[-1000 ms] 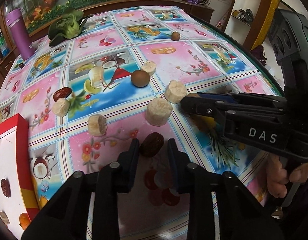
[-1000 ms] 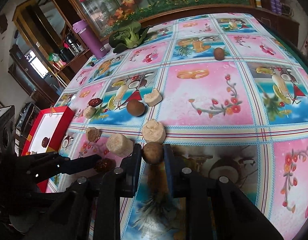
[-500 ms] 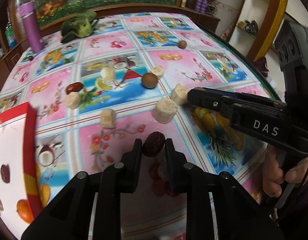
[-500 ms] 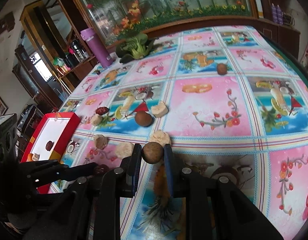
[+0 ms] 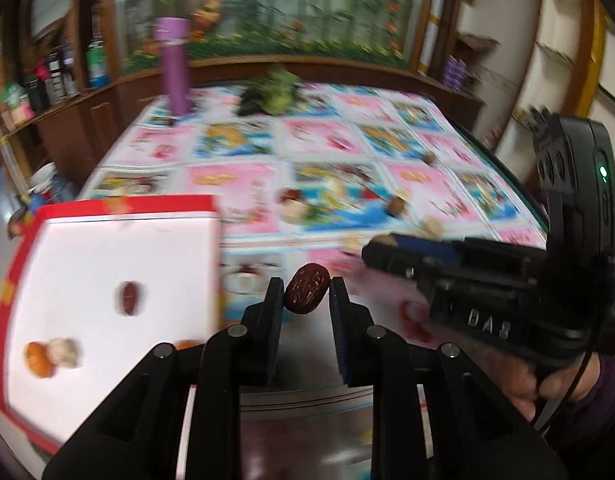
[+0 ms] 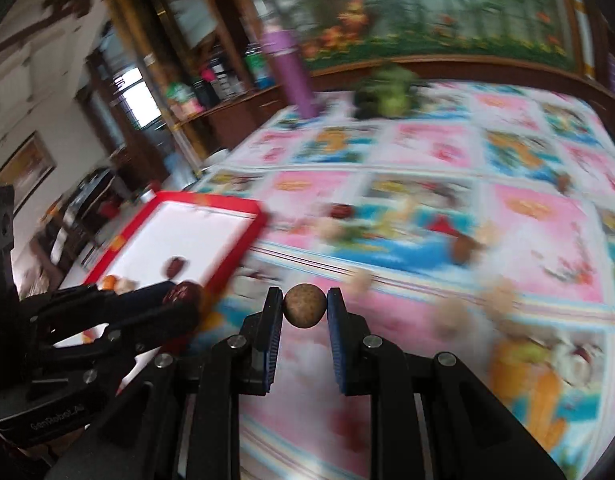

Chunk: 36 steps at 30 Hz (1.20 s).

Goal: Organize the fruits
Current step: 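Carry the nut and date to the tray and open both tools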

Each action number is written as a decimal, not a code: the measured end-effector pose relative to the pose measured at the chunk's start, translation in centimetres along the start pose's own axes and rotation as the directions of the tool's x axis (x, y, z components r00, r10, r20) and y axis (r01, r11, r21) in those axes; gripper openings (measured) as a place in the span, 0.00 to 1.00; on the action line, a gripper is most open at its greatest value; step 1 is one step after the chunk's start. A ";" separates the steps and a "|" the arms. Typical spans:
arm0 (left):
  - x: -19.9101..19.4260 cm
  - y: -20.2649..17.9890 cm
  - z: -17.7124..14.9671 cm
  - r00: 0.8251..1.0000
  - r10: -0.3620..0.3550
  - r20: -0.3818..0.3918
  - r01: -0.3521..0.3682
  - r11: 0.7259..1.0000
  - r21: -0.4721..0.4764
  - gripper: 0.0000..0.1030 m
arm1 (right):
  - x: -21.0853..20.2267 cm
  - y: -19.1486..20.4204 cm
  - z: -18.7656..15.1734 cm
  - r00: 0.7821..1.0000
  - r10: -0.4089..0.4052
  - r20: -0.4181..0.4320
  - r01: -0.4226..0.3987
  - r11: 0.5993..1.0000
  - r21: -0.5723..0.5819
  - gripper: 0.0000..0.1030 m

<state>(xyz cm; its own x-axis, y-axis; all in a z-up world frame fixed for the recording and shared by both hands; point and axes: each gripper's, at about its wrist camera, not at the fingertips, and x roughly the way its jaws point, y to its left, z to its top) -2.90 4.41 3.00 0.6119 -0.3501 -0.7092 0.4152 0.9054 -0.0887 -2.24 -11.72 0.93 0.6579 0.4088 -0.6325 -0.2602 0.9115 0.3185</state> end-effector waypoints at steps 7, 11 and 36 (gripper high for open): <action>-2.7 8.9 0.7 0.980 0.184 0.074 -0.170 0.971 -0.170 0.24 | 5.2 7.9 3.8 0.995 0.089 -0.046 -0.093 0.993 -0.078 0.20; -2.9 14.0 0.3 0.959 0.280 0.041 -0.260 0.927 -0.269 0.24 | 8.2 10.9 4.6 0.990 0.103 -0.097 -0.111 0.990 -0.085 0.20; 0.4 18.9 -2.0 0.923 0.343 -0.175 -0.384 0.845 -0.373 0.51 | 15.0 13.9 4.6 0.938 0.006 -0.347 -0.035 0.996 -0.079 0.25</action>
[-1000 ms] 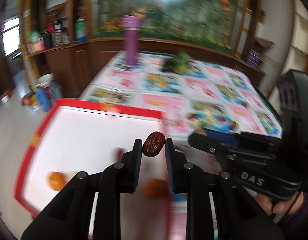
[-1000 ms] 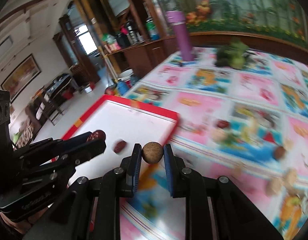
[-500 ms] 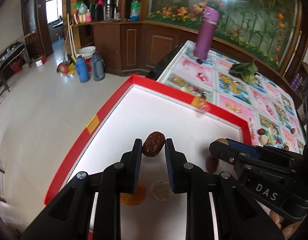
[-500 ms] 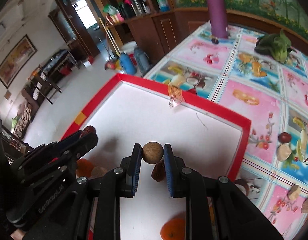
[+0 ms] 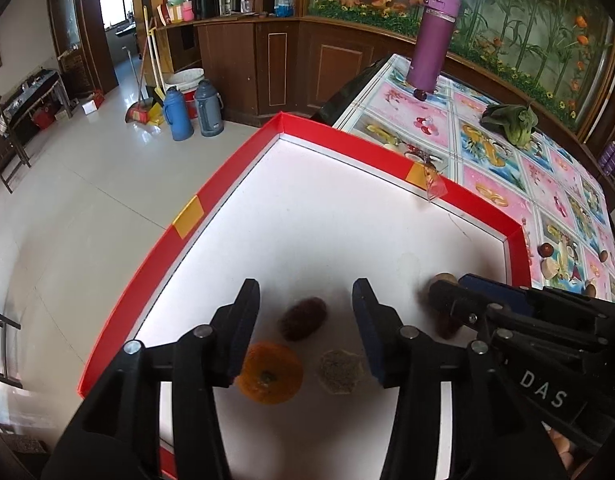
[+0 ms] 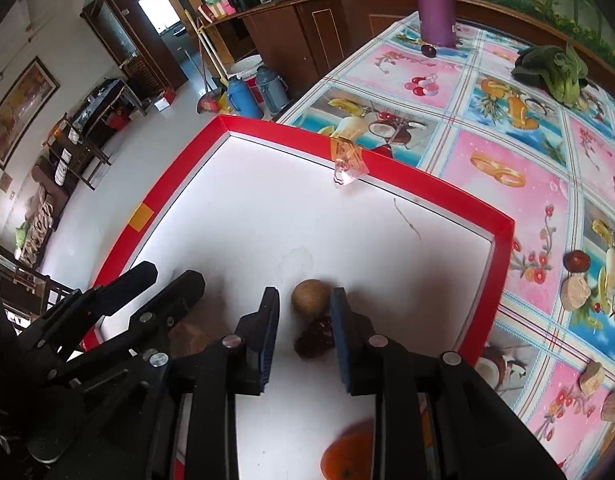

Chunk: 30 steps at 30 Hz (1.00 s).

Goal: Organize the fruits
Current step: 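Carry the nut and date to the tray and open both tools, then grasp a tan cookie with the right tool while the left tool grasps another tan cookie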

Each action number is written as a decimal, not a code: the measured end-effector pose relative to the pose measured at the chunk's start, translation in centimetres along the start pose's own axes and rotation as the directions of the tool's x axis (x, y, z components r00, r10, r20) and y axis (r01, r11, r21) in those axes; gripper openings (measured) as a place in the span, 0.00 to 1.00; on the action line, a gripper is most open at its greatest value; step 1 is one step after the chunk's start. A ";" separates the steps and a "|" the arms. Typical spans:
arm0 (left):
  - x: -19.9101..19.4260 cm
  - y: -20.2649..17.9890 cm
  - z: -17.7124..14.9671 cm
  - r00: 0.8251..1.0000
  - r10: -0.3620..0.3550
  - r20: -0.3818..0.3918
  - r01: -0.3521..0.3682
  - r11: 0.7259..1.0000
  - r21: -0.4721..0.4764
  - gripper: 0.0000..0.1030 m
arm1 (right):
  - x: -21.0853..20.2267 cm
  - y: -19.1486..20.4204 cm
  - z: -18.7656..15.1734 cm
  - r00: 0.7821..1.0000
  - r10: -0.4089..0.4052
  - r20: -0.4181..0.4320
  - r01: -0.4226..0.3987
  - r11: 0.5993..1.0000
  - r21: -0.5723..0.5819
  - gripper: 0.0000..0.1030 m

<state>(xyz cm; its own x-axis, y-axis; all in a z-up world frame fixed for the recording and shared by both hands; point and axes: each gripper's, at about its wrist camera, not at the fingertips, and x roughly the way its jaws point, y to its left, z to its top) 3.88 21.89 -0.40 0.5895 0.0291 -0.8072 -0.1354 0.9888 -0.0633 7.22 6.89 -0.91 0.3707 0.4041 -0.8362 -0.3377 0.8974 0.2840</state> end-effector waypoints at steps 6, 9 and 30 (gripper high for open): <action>-2.3 -1.3 0.2 0.998 -0.017 0.058 0.016 1.000 0.011 0.62 | -3.2 -1.5 -0.3 0.994 0.050 0.099 -0.051 0.999 0.012 0.32; -3.4 -2.8 0.2 0.996 -0.032 0.085 0.028 0.999 0.038 0.67 | -5.6 -2.7 -0.9 0.984 0.046 0.169 -0.050 0.999 0.016 0.35; -7.3 -17.4 -4.0 0.974 -0.222 0.033 0.193 0.902 0.387 0.77 | -19.3 -18.4 -10.3 0.868 -0.266 0.420 0.209 0.962 0.177 0.46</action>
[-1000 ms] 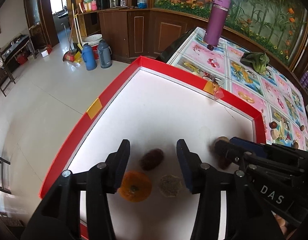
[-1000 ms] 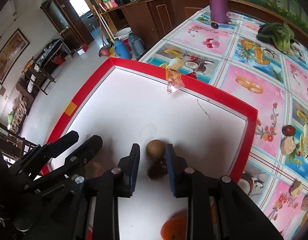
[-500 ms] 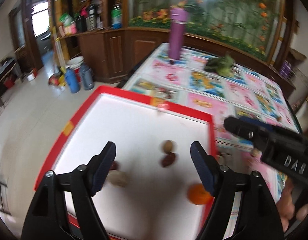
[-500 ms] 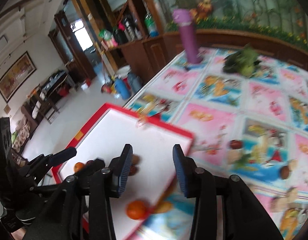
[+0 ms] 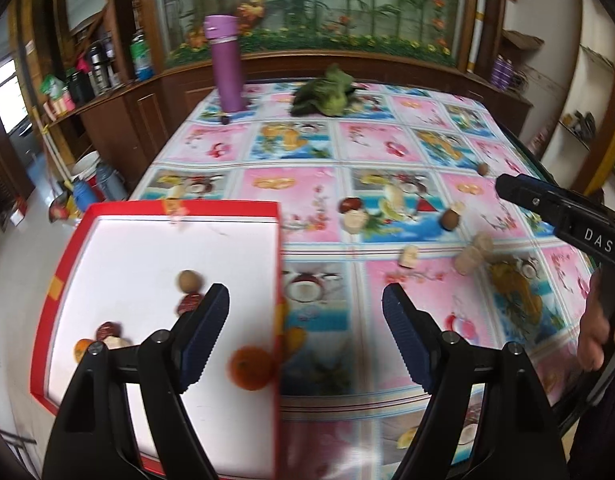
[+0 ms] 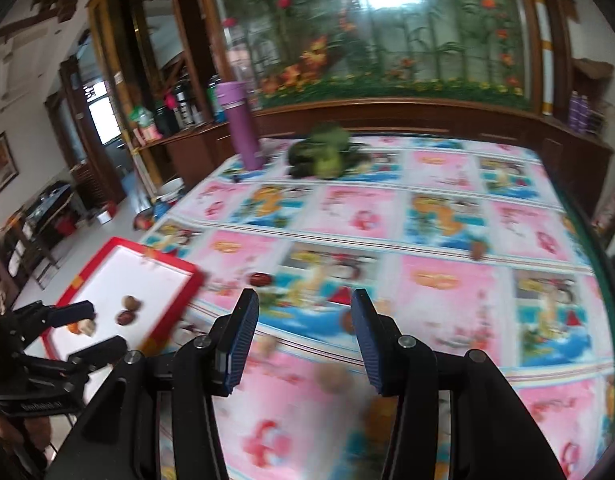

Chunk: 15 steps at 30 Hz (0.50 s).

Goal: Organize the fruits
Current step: 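Grasp a tan cookie with the right tool while the left tool grasps another tan cookie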

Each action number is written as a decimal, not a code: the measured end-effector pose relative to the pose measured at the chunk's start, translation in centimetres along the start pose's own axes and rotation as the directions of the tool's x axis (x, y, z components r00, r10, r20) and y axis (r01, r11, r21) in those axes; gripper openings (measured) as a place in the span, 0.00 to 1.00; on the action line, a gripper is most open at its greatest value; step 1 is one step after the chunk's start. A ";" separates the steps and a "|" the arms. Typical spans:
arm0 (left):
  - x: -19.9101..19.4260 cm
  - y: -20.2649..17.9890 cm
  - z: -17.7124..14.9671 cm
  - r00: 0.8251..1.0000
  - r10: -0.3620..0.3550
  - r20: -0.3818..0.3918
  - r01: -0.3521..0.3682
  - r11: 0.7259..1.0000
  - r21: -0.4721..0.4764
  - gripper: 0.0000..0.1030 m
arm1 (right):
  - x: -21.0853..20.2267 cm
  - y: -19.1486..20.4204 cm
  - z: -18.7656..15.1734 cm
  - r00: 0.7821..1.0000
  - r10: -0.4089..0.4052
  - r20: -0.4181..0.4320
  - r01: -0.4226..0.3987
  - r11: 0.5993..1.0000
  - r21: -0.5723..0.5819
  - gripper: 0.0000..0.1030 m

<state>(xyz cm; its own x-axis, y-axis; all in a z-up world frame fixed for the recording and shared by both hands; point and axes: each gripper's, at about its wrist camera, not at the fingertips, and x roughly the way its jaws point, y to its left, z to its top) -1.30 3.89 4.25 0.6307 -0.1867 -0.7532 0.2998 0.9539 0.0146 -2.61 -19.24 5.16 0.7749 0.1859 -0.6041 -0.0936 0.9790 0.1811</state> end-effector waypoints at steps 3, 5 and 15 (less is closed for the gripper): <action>0.2 -1.3 0.0 1.000 -0.002 -0.009 0.003 1.000 0.024 0.77 | -0.7 -2.6 -0.9 1.000 -0.031 -0.003 0.031 0.999 0.028 0.46; 0.5 -2.2 -0.2 1.000 -0.009 -0.023 0.010 0.999 0.041 0.77 | -1.1 -4.0 -1.5 0.999 -0.046 -0.007 0.046 0.998 0.041 0.46; 2.7 -4.9 -1.2 0.995 -0.033 -0.097 0.043 0.993 0.108 0.77 | 0.3 -6.1 -4.1 0.995 0.020 -0.094 -0.011 0.996 0.086 0.46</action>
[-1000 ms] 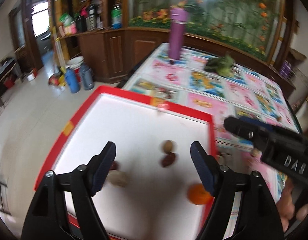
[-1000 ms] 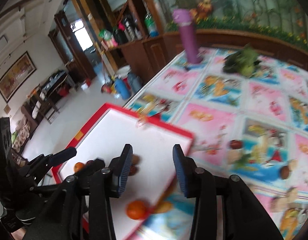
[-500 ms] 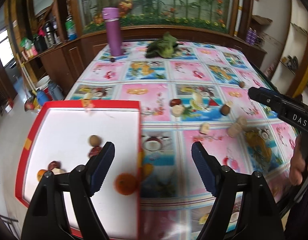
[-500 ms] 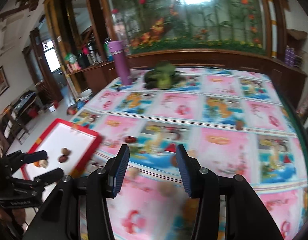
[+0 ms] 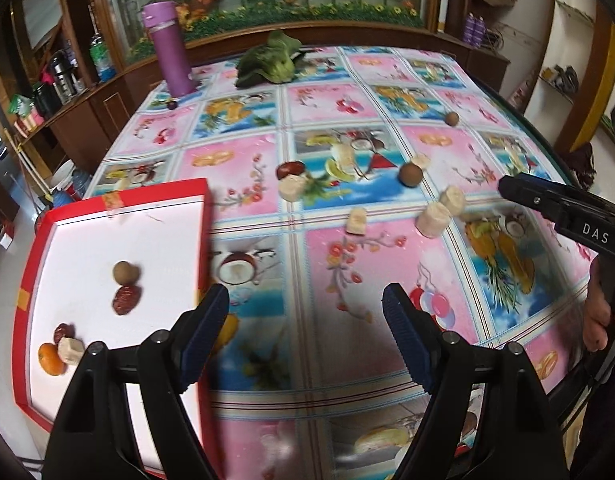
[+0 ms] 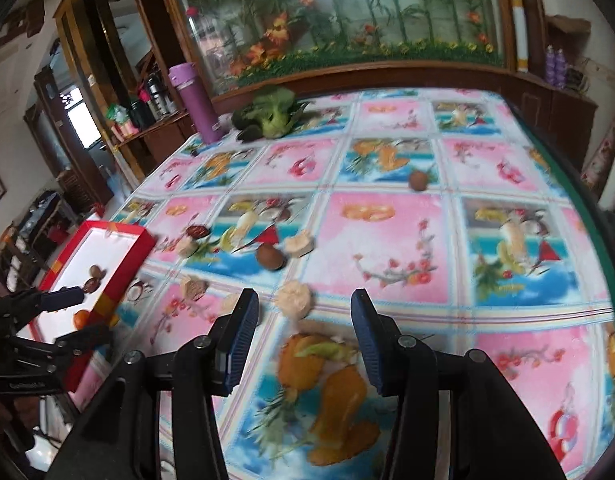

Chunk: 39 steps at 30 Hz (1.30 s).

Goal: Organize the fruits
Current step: 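Grasp a tan cookie with the right tool while the left tool grasps another tan cookie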

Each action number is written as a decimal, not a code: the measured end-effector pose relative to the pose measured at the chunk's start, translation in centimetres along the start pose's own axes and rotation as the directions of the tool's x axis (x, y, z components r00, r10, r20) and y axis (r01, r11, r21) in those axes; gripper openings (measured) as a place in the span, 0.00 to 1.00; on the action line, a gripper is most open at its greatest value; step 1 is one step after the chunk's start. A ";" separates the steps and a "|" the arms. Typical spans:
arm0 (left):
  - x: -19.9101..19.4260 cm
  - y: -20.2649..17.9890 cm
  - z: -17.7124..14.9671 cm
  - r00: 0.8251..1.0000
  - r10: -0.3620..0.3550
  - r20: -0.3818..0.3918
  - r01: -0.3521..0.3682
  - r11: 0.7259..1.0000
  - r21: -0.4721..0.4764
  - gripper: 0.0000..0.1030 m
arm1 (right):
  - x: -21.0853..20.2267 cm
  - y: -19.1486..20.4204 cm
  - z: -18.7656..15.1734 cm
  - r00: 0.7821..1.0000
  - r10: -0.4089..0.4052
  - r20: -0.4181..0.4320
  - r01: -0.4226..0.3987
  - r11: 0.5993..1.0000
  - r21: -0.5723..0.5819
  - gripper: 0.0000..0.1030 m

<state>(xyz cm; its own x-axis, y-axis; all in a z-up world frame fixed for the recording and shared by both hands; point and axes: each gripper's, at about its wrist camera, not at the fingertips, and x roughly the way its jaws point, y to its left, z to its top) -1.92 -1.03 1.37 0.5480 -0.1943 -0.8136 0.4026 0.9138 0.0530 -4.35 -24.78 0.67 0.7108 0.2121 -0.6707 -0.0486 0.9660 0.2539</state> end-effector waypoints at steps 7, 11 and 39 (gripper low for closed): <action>1.1 0.0 0.1 1.000 -0.014 -0.028 0.014 1.000 0.003 0.77 | 2.3 1.1 -0.9 0.995 -0.093 -0.036 0.090 0.993 -0.083 0.46; 1.3 -0.4 0.2 0.998 -0.047 -0.030 0.048 0.999 0.006 0.77 | 3.7 0.8 -0.7 0.991 -0.111 -0.073 0.105 0.991 -0.087 0.46; 7.5 -8.8 4.6 0.982 -0.165 -0.089 0.174 0.978 0.112 0.50 | 3.6 -4.2 1.4 0.993 -0.105 -0.056 0.114 0.978 0.176 0.25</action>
<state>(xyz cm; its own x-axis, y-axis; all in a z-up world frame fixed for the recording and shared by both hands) 2.04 -12.22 -2.51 0.4072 -0.3097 -0.8592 0.5713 0.8204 -0.0249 -0.60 -28.25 -1.83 0.6713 0.1171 -0.7319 0.1565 0.9428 0.2944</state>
